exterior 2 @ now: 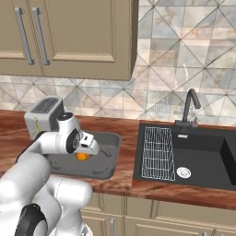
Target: Pick the banana and orange from the fridge and place them inside the tupperware on the counter.
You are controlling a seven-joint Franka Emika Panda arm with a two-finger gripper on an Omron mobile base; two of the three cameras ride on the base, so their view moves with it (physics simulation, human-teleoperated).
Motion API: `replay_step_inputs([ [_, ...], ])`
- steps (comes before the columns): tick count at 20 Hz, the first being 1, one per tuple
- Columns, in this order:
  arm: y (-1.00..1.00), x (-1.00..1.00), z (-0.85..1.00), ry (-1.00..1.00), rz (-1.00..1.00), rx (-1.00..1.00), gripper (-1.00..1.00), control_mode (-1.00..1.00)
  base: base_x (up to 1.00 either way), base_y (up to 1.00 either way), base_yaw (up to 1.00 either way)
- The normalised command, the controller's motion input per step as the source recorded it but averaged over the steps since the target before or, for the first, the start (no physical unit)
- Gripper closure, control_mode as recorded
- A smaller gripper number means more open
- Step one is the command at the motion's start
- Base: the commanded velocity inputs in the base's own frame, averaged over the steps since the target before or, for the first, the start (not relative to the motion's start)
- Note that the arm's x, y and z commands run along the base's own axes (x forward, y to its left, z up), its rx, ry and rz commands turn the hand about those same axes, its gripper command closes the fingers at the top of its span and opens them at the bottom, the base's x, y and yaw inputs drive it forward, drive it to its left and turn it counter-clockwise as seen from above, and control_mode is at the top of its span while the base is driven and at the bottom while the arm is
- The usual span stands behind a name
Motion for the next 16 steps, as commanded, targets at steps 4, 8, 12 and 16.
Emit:
replay_step_inputs([
  [4, 0.00, 0.14, -0.36, 0.05, 0.00, 0.00, -1.00, -1.00, 0.00, 0.00, 0.00],
  [8, 0.02, 0.06, -0.29, 0.00, 0.00, 0.03, -1.00, -1.00, 0.00, 0.00, 0.00],
  [12, 0.00, 0.00, -0.22, 0.00, 0.00, 0.04, -1.00, -1.00, 0.00, 0.00, 0.00],
  [16, 0.03, -0.01, -0.03, 0.00, 0.00, 0.01, -1.00, -1.00, 0.00, 0.00, 0.00],
])
